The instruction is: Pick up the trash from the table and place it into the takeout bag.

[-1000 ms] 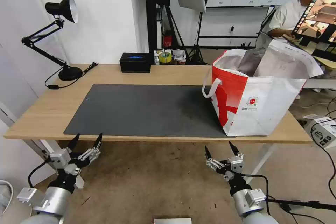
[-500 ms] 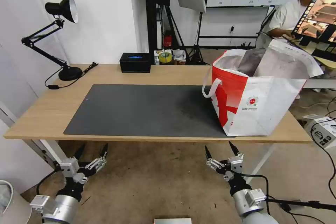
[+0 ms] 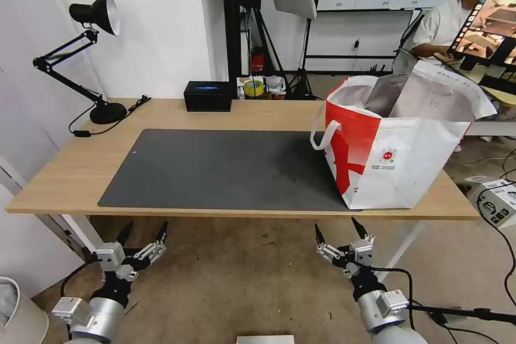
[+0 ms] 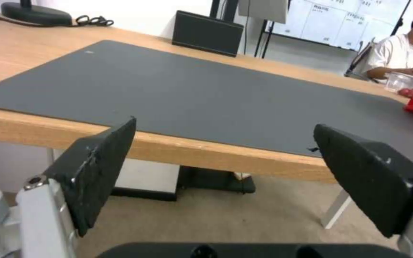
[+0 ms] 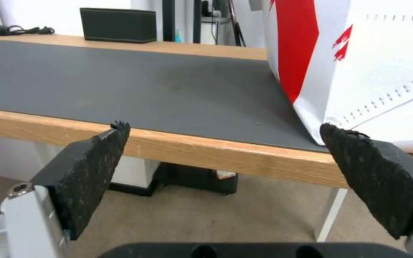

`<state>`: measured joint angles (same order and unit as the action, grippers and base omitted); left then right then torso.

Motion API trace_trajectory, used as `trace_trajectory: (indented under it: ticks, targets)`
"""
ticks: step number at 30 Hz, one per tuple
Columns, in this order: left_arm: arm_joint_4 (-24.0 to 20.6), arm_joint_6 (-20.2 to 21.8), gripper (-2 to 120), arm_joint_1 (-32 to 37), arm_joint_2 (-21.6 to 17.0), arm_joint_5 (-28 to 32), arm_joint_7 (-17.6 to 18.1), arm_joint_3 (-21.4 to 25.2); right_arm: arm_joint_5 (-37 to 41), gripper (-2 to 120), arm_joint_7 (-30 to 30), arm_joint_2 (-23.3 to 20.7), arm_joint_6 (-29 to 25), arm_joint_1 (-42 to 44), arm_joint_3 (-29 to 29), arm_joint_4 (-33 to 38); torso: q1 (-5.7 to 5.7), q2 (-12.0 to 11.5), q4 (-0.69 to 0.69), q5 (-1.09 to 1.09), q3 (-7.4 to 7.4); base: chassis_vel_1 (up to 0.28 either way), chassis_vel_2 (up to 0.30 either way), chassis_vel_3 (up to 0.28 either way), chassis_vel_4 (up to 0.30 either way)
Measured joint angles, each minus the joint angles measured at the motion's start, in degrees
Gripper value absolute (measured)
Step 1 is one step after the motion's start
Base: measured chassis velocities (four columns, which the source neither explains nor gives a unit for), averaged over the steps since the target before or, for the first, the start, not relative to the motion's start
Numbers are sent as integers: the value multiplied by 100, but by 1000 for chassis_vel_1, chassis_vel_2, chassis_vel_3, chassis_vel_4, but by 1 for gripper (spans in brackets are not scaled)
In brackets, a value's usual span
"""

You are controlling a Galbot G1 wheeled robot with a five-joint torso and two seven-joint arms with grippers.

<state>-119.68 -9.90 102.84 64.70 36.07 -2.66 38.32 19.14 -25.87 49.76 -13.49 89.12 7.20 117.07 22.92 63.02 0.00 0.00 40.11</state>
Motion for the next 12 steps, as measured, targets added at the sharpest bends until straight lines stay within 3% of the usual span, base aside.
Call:
trace_trajectory:
  ticks: [12]
  targets:
    - [0, 7, 100, -1, -5, 7, 2, 0, 0, 100, 0, 0, 0, 0, 0, 0, 0, 0, 0, 0, 0, 0, 0, 0, 0]
